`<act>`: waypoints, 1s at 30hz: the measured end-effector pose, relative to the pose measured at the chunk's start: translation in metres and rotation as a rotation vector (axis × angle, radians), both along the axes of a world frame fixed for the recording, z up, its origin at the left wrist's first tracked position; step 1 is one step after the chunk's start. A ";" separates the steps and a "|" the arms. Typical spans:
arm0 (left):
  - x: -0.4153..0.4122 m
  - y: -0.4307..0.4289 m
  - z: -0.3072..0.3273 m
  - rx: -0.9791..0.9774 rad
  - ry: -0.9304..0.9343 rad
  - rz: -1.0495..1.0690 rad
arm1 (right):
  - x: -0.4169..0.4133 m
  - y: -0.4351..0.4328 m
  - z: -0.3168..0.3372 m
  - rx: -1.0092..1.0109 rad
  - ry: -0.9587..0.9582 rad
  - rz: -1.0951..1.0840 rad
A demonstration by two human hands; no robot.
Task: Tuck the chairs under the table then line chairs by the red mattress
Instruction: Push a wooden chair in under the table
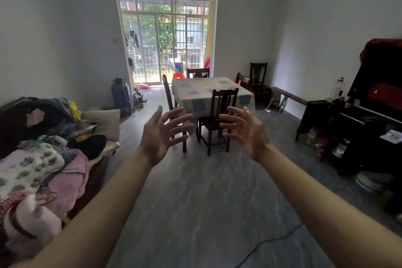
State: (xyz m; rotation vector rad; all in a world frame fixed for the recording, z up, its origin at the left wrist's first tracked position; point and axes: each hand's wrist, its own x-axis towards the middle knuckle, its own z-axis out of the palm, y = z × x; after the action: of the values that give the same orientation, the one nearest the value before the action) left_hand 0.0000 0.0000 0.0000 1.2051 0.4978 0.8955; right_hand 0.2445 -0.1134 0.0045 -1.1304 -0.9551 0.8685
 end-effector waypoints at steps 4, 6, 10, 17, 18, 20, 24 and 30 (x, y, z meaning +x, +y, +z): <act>0.035 0.052 -0.007 -0.094 -0.060 -0.043 | 0.021 0.048 -0.009 0.013 0.121 -0.046; 0.057 0.079 -0.018 -0.120 -0.079 -0.073 | 0.035 0.079 -0.021 0.020 0.145 -0.077; 0.102 0.143 -0.047 -0.161 -0.067 -0.086 | 0.066 0.148 -0.048 0.006 0.148 -0.126; 0.193 0.283 -0.054 -0.124 -0.014 -0.043 | 0.161 0.280 -0.061 0.004 0.145 -0.161; 0.209 0.306 -0.049 -0.119 -0.002 -0.039 | 0.179 0.303 -0.057 0.001 0.148 -0.158; 0.242 0.350 -0.039 -0.106 -0.001 -0.037 | 0.213 0.347 -0.050 0.011 0.139 -0.169; 0.309 0.434 -0.024 -0.086 0.001 -0.058 | 0.277 0.428 -0.039 0.031 0.099 -0.171; 0.408 0.550 -0.038 -0.106 -0.018 -0.102 | 0.372 0.534 -0.045 0.009 0.109 -0.198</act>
State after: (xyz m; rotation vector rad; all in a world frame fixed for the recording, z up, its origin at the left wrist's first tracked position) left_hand 0.4077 0.5499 -0.0380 1.1149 0.4603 0.7831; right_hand 0.6170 0.4204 -0.0406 -1.1378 -0.7429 0.7558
